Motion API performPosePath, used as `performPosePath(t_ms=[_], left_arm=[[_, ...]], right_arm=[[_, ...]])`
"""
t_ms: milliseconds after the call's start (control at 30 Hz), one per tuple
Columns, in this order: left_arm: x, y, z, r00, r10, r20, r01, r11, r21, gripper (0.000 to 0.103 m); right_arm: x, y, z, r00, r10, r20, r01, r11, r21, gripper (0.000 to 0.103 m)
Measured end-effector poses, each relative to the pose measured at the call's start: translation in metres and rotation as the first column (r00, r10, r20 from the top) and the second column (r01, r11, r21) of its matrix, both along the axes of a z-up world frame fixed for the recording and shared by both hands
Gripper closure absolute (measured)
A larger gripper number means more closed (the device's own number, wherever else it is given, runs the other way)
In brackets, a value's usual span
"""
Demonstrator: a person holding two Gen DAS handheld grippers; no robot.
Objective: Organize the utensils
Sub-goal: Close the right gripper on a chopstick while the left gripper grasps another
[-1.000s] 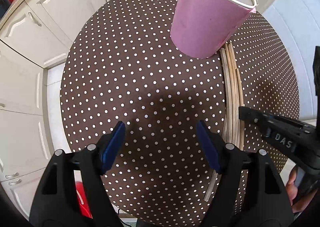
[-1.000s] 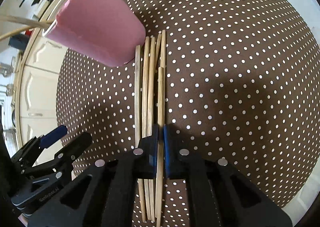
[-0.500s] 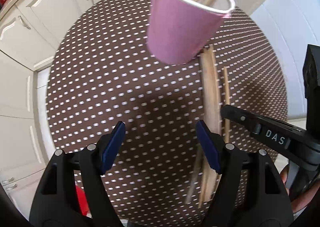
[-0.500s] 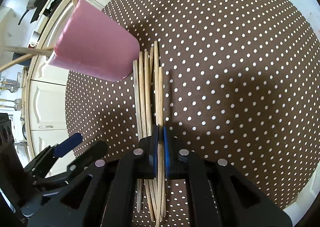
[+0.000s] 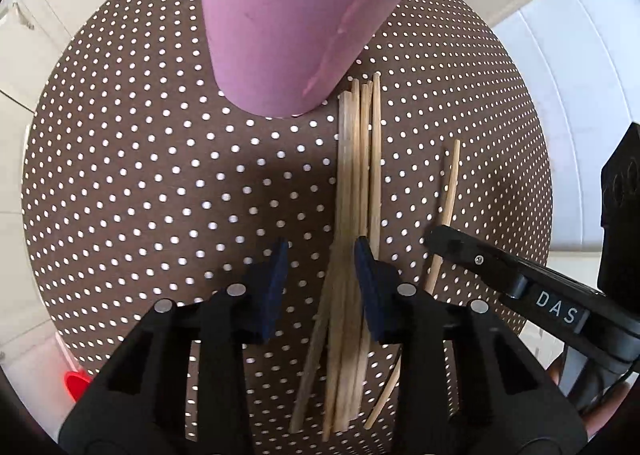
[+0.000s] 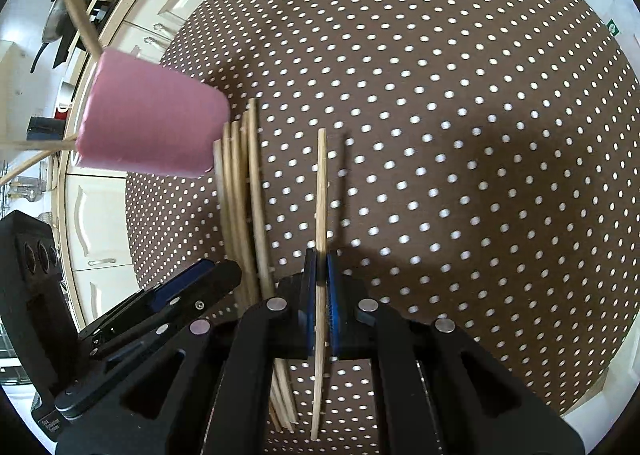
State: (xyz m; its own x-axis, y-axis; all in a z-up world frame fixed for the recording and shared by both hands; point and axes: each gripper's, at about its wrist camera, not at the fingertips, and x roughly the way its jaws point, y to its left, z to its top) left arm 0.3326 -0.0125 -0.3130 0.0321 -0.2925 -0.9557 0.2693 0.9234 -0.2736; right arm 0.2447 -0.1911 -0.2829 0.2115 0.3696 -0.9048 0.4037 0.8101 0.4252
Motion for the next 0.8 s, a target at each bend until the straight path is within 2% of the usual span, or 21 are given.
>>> performPosePath(t_ms=[167, 300, 400, 433, 467, 600, 800], left_arm=[[0.003, -0.018, -0.011, 1.000, 0.016, -0.001, -0.016, 0.999, 0.029, 0.069], [0.011, -0.029, -0.015, 0.999, 0.052, -0.014, -0.052, 0.999, 0.017, 0.070], [0.019, -0.014, -0.010, 0.997, 0.065, -0.028, -0.066, 0.998, -0.002, 0.076], [0.020, -0.007, -0.008, 0.996, 0.075, -0.039, -0.076, 0.997, -0.018, 0.085], [0.024, 0.003, -0.010, 0.995, 0.086, -0.054, -0.088, 0.995, -0.037, 0.089], [0.026, 0.009, -0.010, 0.994, 0.087, -0.059, -0.089, 0.995, -0.038, 0.089], [0.019, 0.011, 0.004, 0.998, 0.059, -0.036, -0.062, 0.994, -0.086, 0.089]], right_arm=[[-0.002, -0.018, 0.000, 1.000, 0.005, 0.000, -0.005, 1.000, 0.017, 0.099], [0.000, -0.029, -0.002, 1.000, 0.008, -0.001, -0.008, 1.000, 0.026, 0.099], [0.014, -0.024, -0.002, 1.000, 0.007, -0.004, -0.007, 1.000, 0.027, 0.099], [0.014, -0.023, -0.001, 1.000, 0.007, -0.004, -0.007, 1.000, 0.028, 0.099], [0.015, -0.026, -0.002, 1.000, 0.008, -0.005, -0.008, 1.000, 0.030, 0.099], [0.018, -0.030, -0.002, 1.000, 0.004, -0.009, -0.004, 0.999, 0.032, 0.099], [0.011, -0.028, -0.001, 1.000, 0.001, -0.015, 0.000, 1.000, 0.026, 0.099]])
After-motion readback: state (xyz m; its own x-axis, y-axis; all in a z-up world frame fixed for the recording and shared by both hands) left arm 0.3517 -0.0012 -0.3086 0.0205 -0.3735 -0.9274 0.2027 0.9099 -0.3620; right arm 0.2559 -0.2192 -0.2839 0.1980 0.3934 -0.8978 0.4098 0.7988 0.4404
